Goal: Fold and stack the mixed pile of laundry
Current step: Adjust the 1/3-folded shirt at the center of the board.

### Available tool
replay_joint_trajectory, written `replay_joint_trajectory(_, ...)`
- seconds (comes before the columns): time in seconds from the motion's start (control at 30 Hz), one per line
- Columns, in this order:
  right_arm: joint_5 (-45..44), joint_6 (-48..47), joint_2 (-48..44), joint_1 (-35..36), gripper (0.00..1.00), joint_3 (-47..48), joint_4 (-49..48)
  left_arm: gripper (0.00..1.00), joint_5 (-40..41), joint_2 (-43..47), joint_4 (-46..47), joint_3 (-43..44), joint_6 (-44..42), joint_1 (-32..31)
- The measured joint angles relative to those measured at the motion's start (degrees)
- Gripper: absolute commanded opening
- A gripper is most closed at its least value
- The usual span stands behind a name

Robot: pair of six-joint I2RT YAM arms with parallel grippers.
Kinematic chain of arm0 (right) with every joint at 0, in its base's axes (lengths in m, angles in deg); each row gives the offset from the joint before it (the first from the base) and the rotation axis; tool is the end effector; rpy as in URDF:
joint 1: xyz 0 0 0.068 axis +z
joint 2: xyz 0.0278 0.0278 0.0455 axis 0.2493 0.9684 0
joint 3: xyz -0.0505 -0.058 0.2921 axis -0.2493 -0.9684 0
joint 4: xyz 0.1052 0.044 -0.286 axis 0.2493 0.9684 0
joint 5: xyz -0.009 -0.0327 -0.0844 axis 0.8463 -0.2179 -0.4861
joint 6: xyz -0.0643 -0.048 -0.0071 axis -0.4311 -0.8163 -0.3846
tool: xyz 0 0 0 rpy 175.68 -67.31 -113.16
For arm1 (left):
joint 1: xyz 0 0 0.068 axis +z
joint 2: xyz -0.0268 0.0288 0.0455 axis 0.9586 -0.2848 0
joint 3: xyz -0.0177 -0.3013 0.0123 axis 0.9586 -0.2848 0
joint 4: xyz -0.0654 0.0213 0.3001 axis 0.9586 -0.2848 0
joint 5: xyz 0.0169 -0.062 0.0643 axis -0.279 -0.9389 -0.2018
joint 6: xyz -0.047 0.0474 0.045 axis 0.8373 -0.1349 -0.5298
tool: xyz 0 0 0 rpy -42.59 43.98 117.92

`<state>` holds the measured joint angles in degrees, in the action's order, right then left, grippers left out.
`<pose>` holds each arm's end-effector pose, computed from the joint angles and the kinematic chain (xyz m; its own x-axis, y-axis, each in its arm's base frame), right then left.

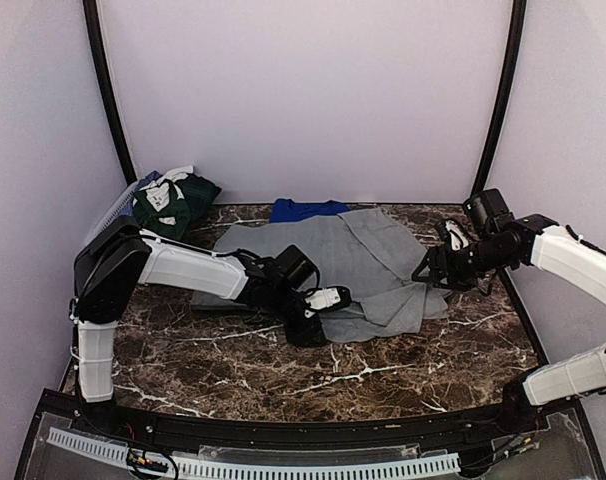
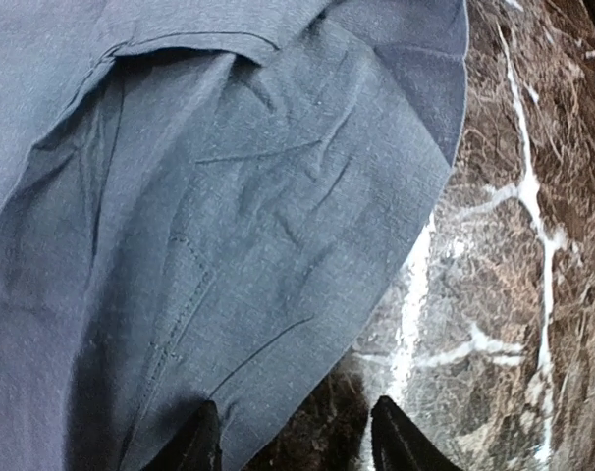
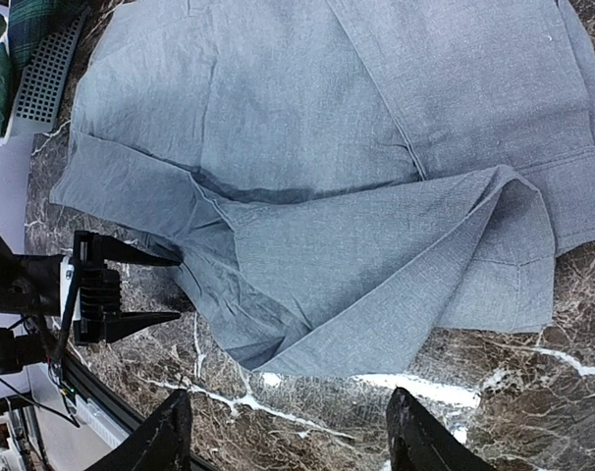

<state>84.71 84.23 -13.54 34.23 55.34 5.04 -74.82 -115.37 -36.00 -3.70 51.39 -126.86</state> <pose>0.2710 0.1239 0.2569 -0.9130 0.0787 -0.4003 -0.1456 0.8536 0.5001 0.2824 -0.4157 0.1137 -0.1970 0.7418 -0.6410 0.9756 0.2126 -0.0538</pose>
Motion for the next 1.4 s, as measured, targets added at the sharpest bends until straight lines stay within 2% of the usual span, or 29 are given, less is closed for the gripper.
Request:
replay_joint_trajectory(0.1,0.3,0.0,0.0,-0.1,0.65,0.0,-0.1,0.58,2.0,-1.0,-0.3,1.4,-1.1,0.0)
replay_joint_trajectory(0.23,0.5,0.0,0.0,-0.1,0.64,0.0,-0.4,0.52,3.9,-2.5,-1.5,3.7,-3.1,0.0)
replay_joint_trajectory(0.4,0.4,-0.1,0.0,-0.2,0.64,0.0,-0.3,0.13,5.0,-3.8,-3.8,6.3,-5.4,-0.1)
replay_joint_trajectory(0.47,0.4,-0.2,0.0,-0.3,0.64,0.0,-0.3,0.02,5.2,-4.0,-4.3,6.8,-6.0,-0.1)
replay_joint_trajectory(0.67,0.4,-0.4,-0.8,-1.1,0.64,0.0,-0.2,0.00,6.0,-4.0,-5.8,7.5,-6.1,-1.0)
replay_joint_trajectory(0.8,0.4,-0.9,-1.5,-2.1,0.66,0.1,0.3,0.00,3.6,-4.0,-10.6,9.1,-6.0,-4.0)
replay_joint_trajectory(1.07,0.5,-3.0,-3.0,-7.5,0.69,4.5,2.7,0.00,-8.8,0.8,-19.5,14.1,-3.2,-14.1)
replay_joint_trajectory(1.4,1.8,-5.1,-4.6,-11.0,0.72,7.8,4.2,0.00,-24.3,7.0,-17.3,24.9,4.8,-13.6)
